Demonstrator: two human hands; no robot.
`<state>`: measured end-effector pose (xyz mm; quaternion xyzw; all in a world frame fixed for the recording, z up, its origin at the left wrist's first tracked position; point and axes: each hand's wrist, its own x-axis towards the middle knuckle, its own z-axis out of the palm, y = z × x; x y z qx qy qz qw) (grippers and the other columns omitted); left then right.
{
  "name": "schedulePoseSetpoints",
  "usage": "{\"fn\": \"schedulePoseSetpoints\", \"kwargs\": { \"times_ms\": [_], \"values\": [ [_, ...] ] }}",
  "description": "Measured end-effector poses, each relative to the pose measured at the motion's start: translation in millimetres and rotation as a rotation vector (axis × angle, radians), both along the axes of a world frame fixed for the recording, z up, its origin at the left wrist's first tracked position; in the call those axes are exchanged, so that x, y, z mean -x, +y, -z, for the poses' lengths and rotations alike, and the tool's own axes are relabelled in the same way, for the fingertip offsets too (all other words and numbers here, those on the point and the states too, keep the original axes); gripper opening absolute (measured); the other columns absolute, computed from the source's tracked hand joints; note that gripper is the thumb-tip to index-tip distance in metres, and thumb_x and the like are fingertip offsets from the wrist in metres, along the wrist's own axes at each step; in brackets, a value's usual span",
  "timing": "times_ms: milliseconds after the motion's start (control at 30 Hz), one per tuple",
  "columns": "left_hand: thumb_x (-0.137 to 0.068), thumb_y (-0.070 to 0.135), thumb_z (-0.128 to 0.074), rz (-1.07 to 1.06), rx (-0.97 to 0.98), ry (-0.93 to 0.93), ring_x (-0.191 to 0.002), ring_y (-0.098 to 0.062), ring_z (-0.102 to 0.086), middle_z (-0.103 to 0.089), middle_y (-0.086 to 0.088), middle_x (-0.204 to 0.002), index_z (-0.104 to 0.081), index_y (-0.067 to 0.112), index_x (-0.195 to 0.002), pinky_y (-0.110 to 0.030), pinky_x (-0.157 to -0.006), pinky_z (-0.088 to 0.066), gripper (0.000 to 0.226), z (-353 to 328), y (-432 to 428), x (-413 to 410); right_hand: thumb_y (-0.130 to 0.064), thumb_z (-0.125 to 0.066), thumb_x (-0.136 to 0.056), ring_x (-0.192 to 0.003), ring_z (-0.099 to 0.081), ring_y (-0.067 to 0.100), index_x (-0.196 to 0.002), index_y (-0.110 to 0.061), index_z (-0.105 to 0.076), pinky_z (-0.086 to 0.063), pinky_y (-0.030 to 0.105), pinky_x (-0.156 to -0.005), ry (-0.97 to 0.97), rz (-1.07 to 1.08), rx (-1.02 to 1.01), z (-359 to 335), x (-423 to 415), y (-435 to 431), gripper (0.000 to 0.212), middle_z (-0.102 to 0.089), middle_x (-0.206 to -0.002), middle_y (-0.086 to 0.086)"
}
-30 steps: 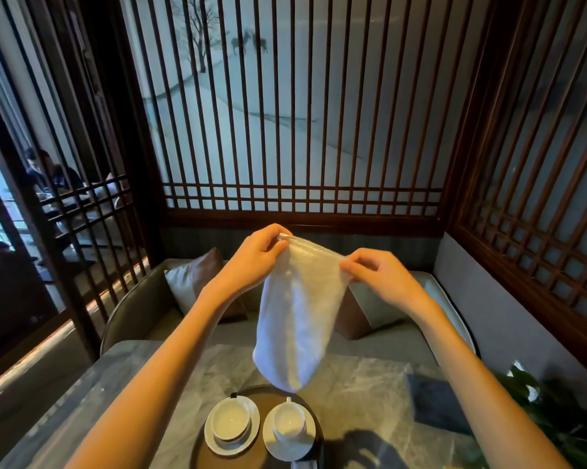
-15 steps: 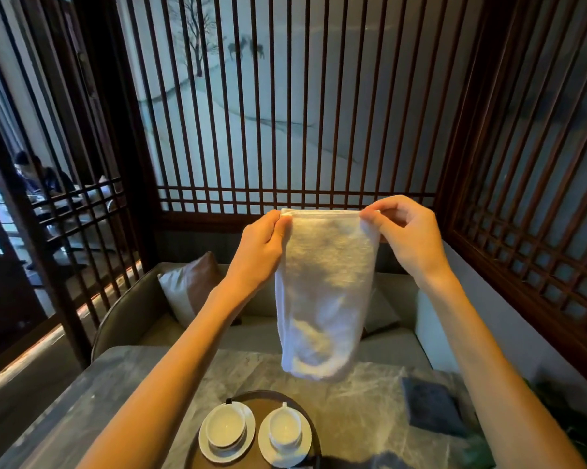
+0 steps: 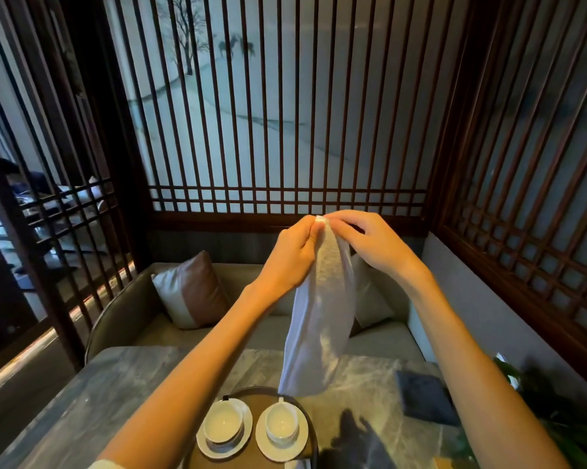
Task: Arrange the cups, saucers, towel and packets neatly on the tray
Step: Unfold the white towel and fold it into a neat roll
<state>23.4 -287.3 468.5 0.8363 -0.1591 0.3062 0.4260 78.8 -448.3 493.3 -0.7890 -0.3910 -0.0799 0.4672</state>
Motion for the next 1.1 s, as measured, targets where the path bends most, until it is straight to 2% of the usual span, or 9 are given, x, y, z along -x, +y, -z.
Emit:
{"fn": "schedulePoseSetpoints", "kwargs": {
  "times_ms": [133,367,467,533,633,700,900,1000,1100],
  "values": [
    [-0.105,0.019,-0.041,-0.012,0.027,0.015,-0.089,0.005,-0.061,-0.061,0.013,-0.094,-0.061,0.020,-0.110,-0.011,-0.081,-0.050,0.021,-0.7,9.8,2.7,-0.043,-0.062,-0.091,-0.102,-0.062,0.001,-0.107,-0.025,-0.071,-0.047,0.020,-0.089,-0.027,-0.045,0.046,-10.7,0.9,8.7,0.026,-0.069,-0.102,-0.013],
    [-0.106,0.018,-0.038,0.051,0.255,0.076,-0.090,-0.011,-0.062,-0.065,-0.002,-0.097,-0.062,0.012,-0.113,-0.025,-0.083,-0.052,0.026,6.8,19.0,10.3,-0.048,-0.068,-0.085,-0.080,-0.060,0.002,-0.089,-0.028,-0.066,-0.044,0.015,-0.069,-0.210,0.078,0.073,-22.7,-8.2,26.4,0.020,-0.064,-0.083,-0.013],
    [-0.097,0.014,-0.057,0.103,0.304,0.066,-0.091,-0.008,-0.067,-0.064,0.015,-0.103,-0.045,0.025,-0.124,-0.031,-0.081,-0.059,0.031,29.9,22.4,14.5,-0.049,-0.064,-0.088,-0.077,-0.058,0.002,-0.090,-0.028,-0.061,-0.043,0.014,-0.068,-0.239,0.125,0.075,-25.7,-17.4,19.4,0.022,-0.060,-0.082,-0.013],
    [-0.094,0.014,-0.063,0.104,0.259,0.049,-0.095,-0.005,-0.065,-0.056,0.030,-0.102,-0.039,0.036,-0.115,-0.030,-0.081,-0.059,0.038,42.2,25.8,13.9,-0.050,-0.061,-0.090,-0.070,-0.056,0.002,-0.091,-0.027,-0.057,-0.042,0.013,-0.062,-0.245,0.160,0.058,-23.4,-22.6,15.0,0.023,-0.059,-0.078,-0.011],
    [-0.092,0.032,-0.064,0.045,0.121,0.128,-0.096,-0.008,-0.063,-0.057,0.019,-0.101,-0.045,0.035,-0.105,-0.030,-0.082,-0.057,0.024,51.4,27.0,10.6,-0.049,-0.055,-0.094,-0.063,-0.052,0.007,-0.094,-0.023,-0.051,-0.041,0.018,-0.057,-0.233,0.196,0.052,-15.8,-26.5,14.0,0.027,-0.057,-0.074,-0.006],
    [-0.088,0.038,-0.065,0.070,0.118,0.228,-0.098,-0.014,-0.063,-0.055,0.009,-0.108,-0.041,0.034,-0.107,-0.034,-0.081,-0.059,0.032,56.7,24.5,9.1,-0.048,-0.053,-0.096,-0.060,-0.049,0.006,-0.095,-0.023,-0.049,-0.039,0.017,-0.056,-0.234,0.199,0.062,-11.2,-27.5,15.8,0.026,-0.054,-0.073,-0.007],
    [-0.093,0.028,-0.065,0.056,0.097,0.319,-0.090,-0.024,-0.067,-0.065,-0.008,-0.102,-0.046,0.022,-0.106,-0.042,-0.082,-0.058,0.024,74.2,19.3,4.9,-0.046,-0.052,-0.097,-0.059,-0.047,0.007,-0.095,-0.020,-0.048,-0.039,0.017,-0.057,-0.268,0.178,0.077,-12.9,-31.7,10.8,0.026,-0.051,-0.071,-0.005],
    [-0.093,0.032,-0.064,0.050,0.018,0.302,-0.076,-0.017,-0.055,-0.061,-0.002,-0.086,-0.054,0.029,-0.085,-0.037,-0.073,-0.048,0.013,72.6,21.2,2.9,-0.045,-0.052,-0.097,-0.056,-0.045,0.002,-0.094,-0.019,-0.048,-0.039,0.013,-0.054,-0.294,0.173,0.098,-19.2,-34.5,4.5,0.026,-0.048,-0.069,-0.008],
    [-0.095,0.029,-0.062,0.056,0.049,0.306,-0.085,-0.024,-0.062,-0.063,-0.005,-0.088,-0.057,0.021,-0.085,-0.039,-0.079,-0.052,0.014,70.7,24.5,2.3,-0.043,-0.054,-0.097,-0.055,-0.047,0.004,-0.095,-0.017,-0.050,-0.038,0.014,-0.055,-0.339,0.206,0.131,-23.9,-39.0,-4.6,0.026,-0.051,-0.069,-0.007]
  ]
}}
